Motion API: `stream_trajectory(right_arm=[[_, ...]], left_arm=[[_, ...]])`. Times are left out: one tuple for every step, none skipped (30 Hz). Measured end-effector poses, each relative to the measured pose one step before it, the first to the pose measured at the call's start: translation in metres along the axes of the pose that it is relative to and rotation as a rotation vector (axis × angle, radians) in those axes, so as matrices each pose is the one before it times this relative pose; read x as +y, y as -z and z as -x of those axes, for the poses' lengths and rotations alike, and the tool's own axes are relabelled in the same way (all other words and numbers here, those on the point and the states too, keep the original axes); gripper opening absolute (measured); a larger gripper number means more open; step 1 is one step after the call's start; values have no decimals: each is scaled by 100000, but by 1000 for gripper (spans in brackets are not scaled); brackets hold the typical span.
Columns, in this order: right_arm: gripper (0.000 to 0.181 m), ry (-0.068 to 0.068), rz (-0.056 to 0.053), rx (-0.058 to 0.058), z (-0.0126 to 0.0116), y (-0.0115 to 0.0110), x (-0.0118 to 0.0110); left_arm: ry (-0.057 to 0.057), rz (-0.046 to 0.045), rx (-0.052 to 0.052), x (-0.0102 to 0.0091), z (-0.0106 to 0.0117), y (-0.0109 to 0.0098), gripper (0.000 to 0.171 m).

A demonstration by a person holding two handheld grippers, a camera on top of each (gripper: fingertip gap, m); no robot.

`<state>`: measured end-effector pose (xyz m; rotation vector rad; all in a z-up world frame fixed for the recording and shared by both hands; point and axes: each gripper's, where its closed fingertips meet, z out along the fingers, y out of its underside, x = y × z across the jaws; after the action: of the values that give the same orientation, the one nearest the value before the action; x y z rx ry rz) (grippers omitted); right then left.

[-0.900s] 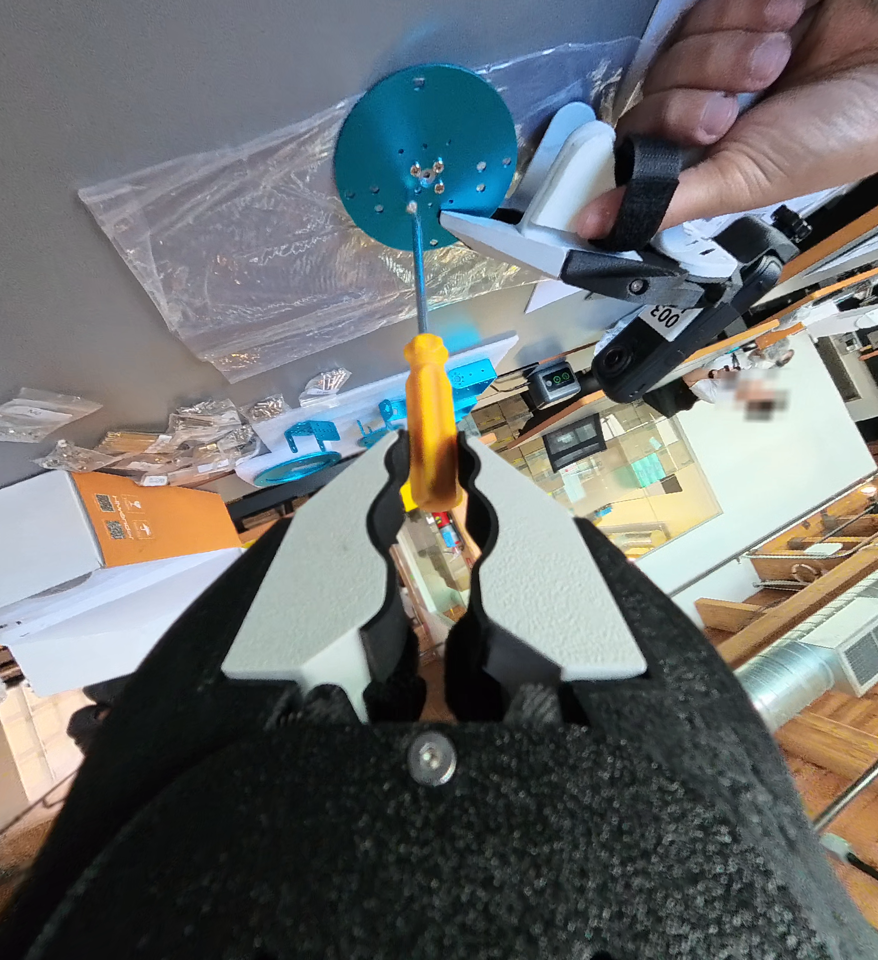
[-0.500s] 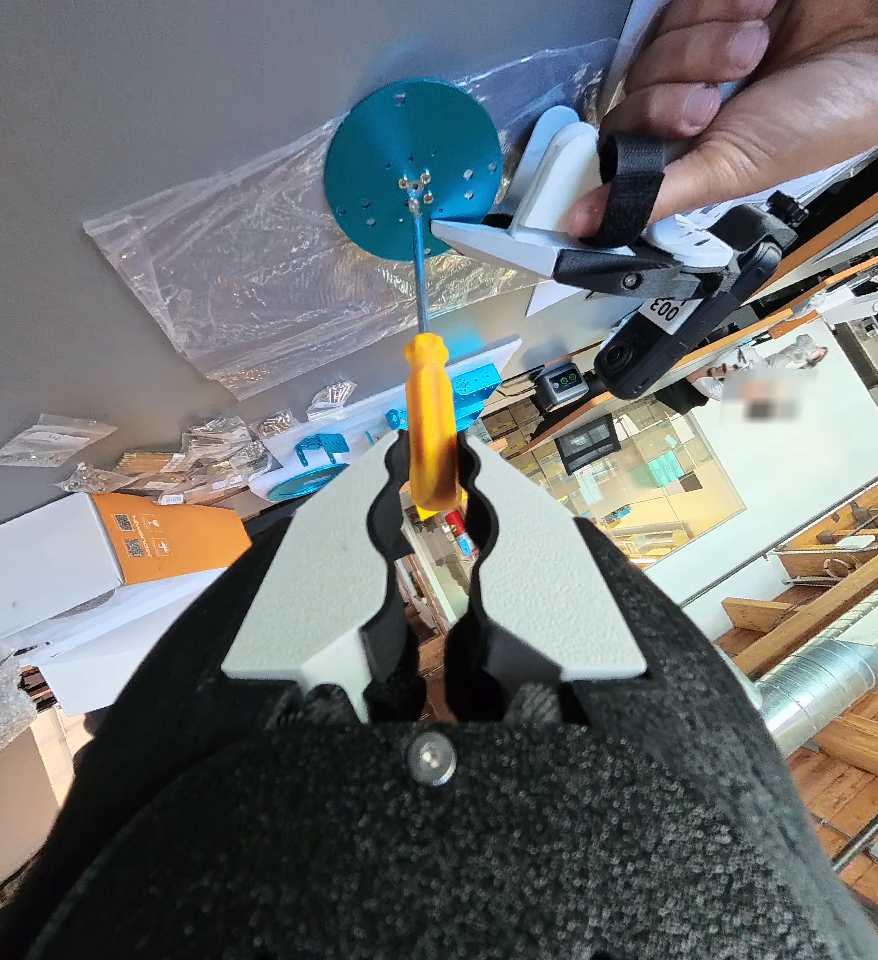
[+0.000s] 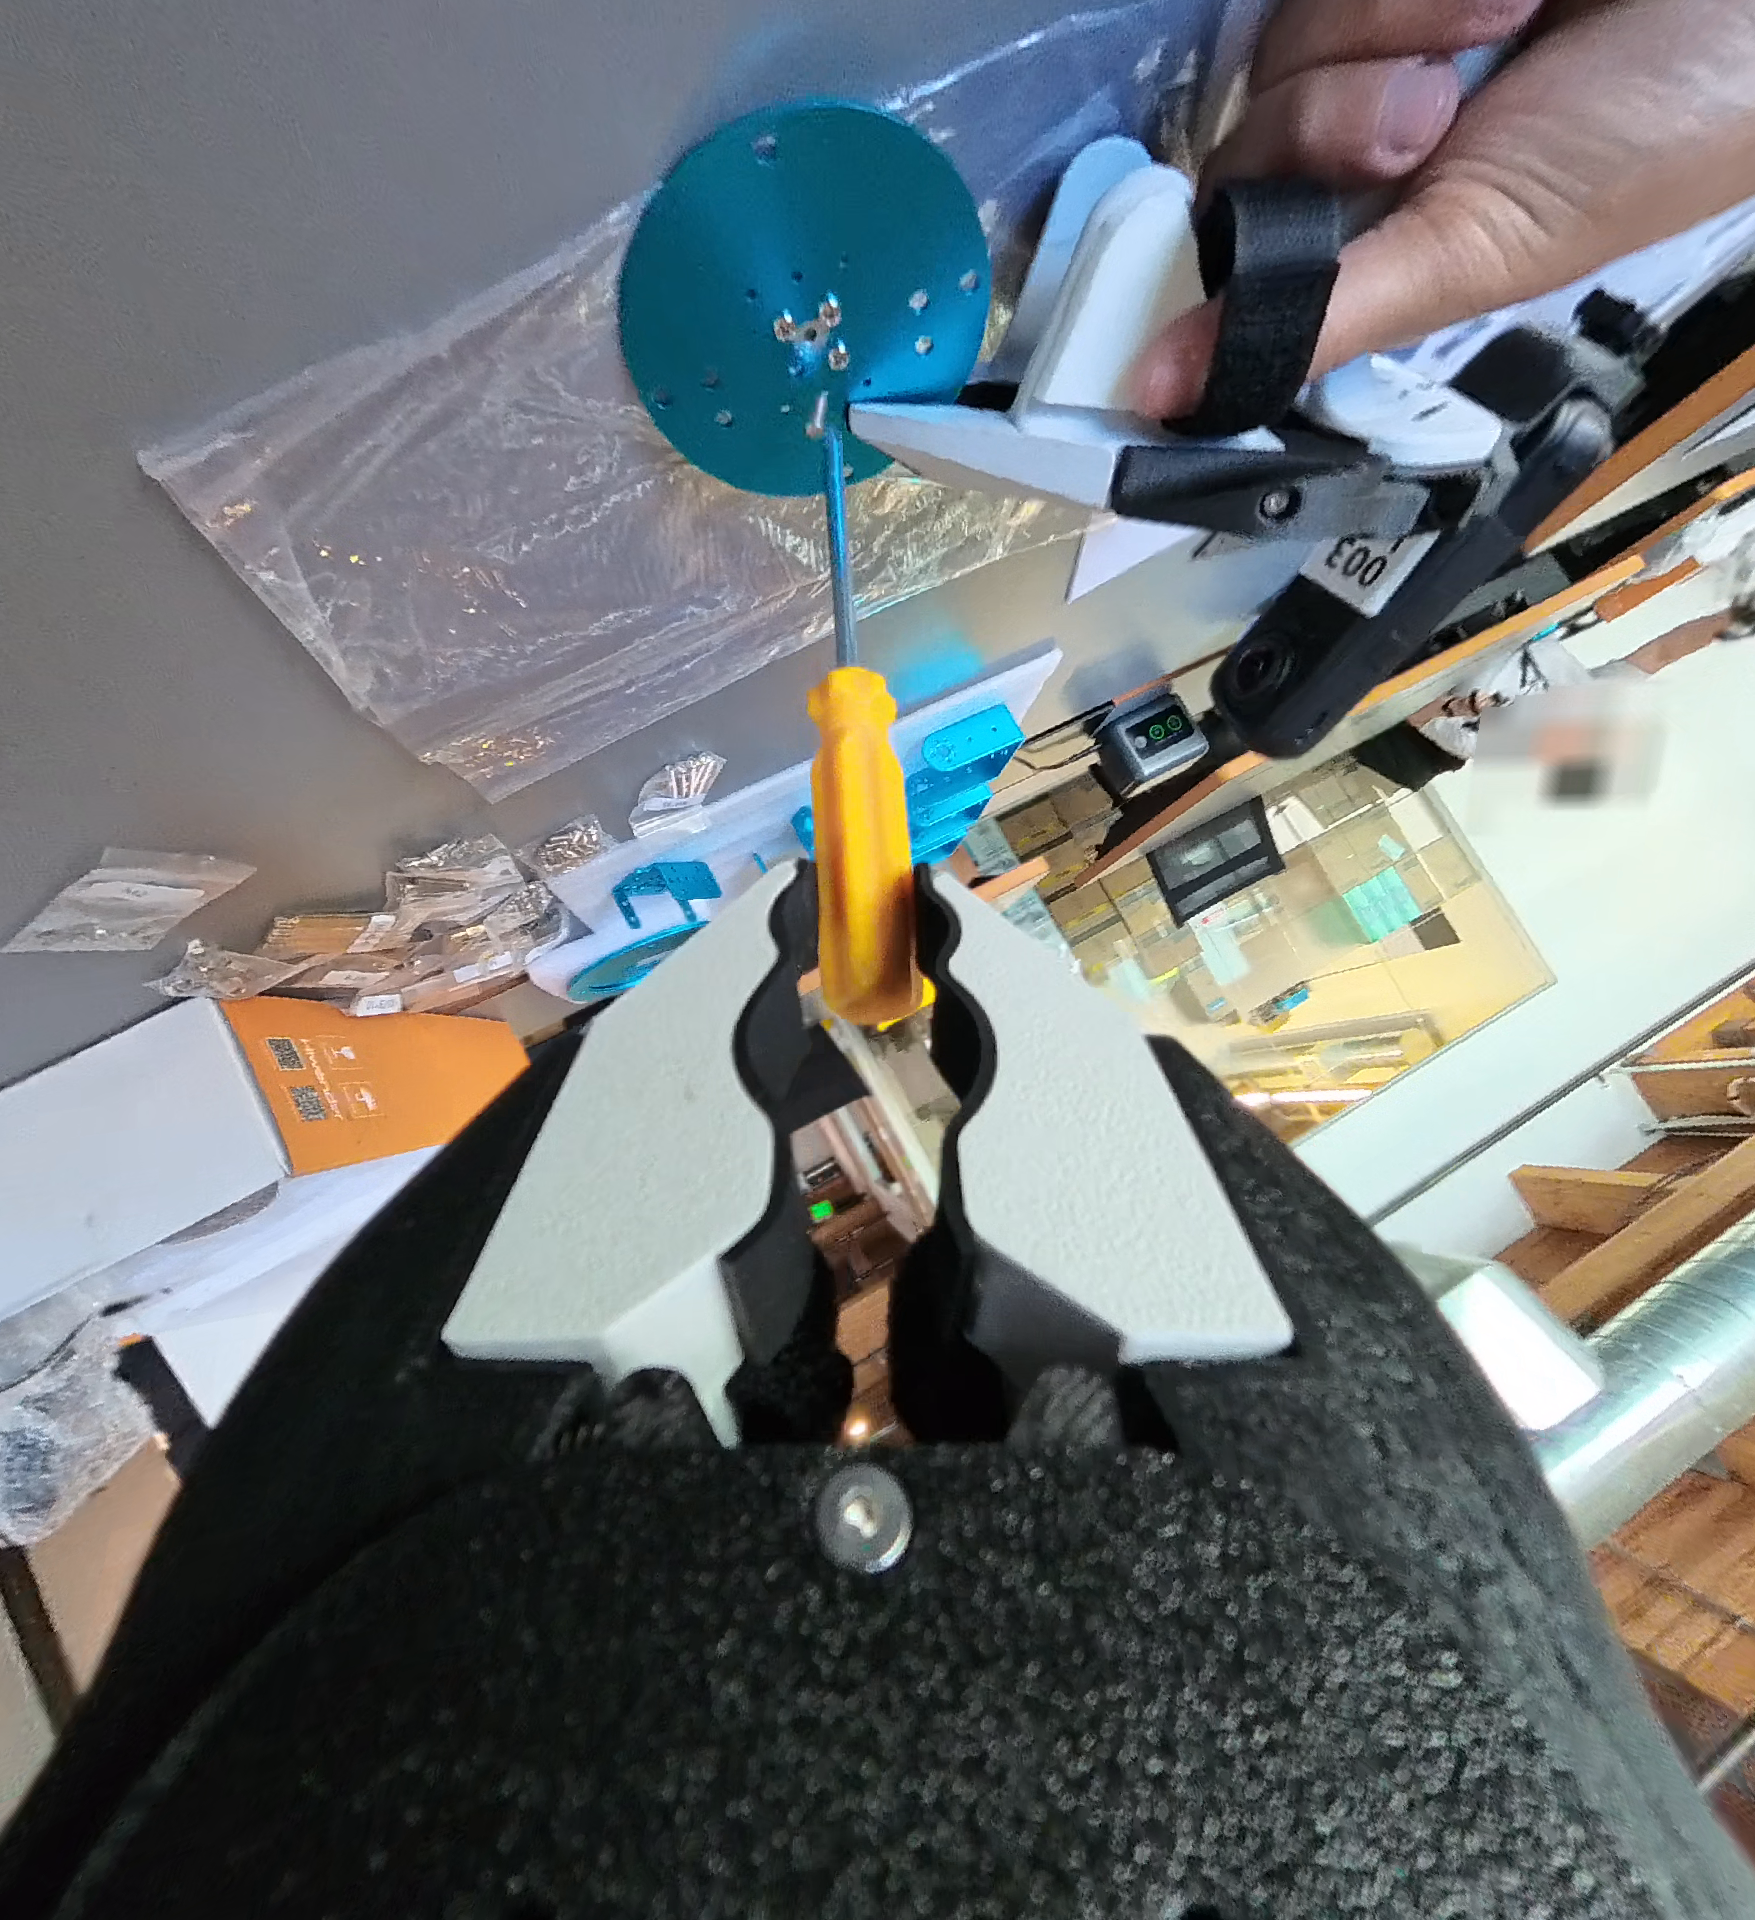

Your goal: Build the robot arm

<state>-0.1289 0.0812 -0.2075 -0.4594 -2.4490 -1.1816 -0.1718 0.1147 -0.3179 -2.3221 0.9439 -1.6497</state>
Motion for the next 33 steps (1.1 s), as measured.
stream_trajectory(right_arm=[[17,-2394,-130,-550,64,73,185],[17,-2796,-284,-1292,192,41,209],[17,-2542,752,-1134,221,2,386],[17,-2548,902,-913,213,-28,464],[17,-3706,456,-2428,418,-41,489],[16,-4910,453,-2838,488,-28,550],[17,-5192,-419,-1114,319,6,478],[17,-6191,-1611,-1208,387,3,339],[17,-8232,-2075,-2287,573,-91,281],[17,-9609,-2441,-2810,711,-137,215],[17,-8270,-3176,-1095,626,-139,202],[17,-7583,-3526,945,399,-125,300],[17,-7885,-3720,1868,281,-105,332],[17,-7720,-4583,2194,213,-90,267],[17,-8068,-4641,1003,337,-116,241],[17,-7148,-3858,80,461,-125,260],[17,-5436,-3446,926,347,-136,271],[17,-4539,-3283,833,331,-165,196],[17,-4279,-2750,-25,425,-171,158],[17,-3557,-2201,-554,468,-173,154],[17,-2397,-1469,-323,397,-172,183],[17,-1599,-813,649,172,-120,192],[17,-1760,-930,419,93,-72,134],[17,-2534,-1516,256,-17,-18,1],[17,-3095,-2089,175,-81,9,-85],[17,-2925,-2266,96,-102,1,-124],[17,-2543,-2395,555,-162,-35,-116],[17,-2117,-2483,579,-125,-88,-114],[17,-1788,-2069,544,-92,-128,-73],[17,-1577,-1941,522,-46,-177,-61],[17,-1418,-2208,352,20,-189,-124],[17,-1643,-2284,-107,120,-196,-163],[17,-1660,-2263,-155,144,-174,-181]], left_arm=[[30,12,-5,2,-1,1,7],[48,8,-18,-7,5,3,7],[73,-41,-42,-6,1,-3,7],[187,-120,-74,-16,13,-1,7],[244,-246,-115,-21,27,4,7],[201,-255,-166,-32,21,11,7],[124,-228,-179,-12,17,9,7],[-192,-387,-579,-28,46,7,7],[-780,-706,-1409,-63,94,30,8],[-1376,-1097,-2174,-115,154,39,9],[-1766,-922,-2359,-75,128,26,10],[-2015,-745,-1821,-50,27,-2,14],[-1852,-1164,-1246,-111,-52,2,17],[-1599,-2029,-1497,-248,12,62,22],[-1261,-3006,-2165,-384,162,189,27],[-1529,-3632,-2161,-461,163,241,34],[-2178,-3349,-1317,-441,11,270,35],[-3122,-3120,-968,-431,-139,314,35],[-4570,-3041,-1117,-432,-256,356,35],[-6205,-3277,-1756,-471,-316,425,35],[-8191,-2939,-1891,-396,-453,427,35],[-10091,-1848,-1659,-196,-628,378,35],[-10956,-974,-2477,-32,-619,304,35],[-10482,-438,-3802,74,-463,207,35],[-9572,399,-4060,193,-438,59,35],[-8579,824,-4043,238,-396,-71,35],[-6857,68,-5215,114,-127,-150,34],[-5398,-667,-5857,33,113,-161,32],[-4365,-266,-6395,46,436,-126,30],[-3028,789,-4686,104,457,-110,30],[-928,811,-765,107,61,-157,30],[453,469,1799,47,-203,-110,29],[1043,-267,1219,-54,-50,-44,30]])
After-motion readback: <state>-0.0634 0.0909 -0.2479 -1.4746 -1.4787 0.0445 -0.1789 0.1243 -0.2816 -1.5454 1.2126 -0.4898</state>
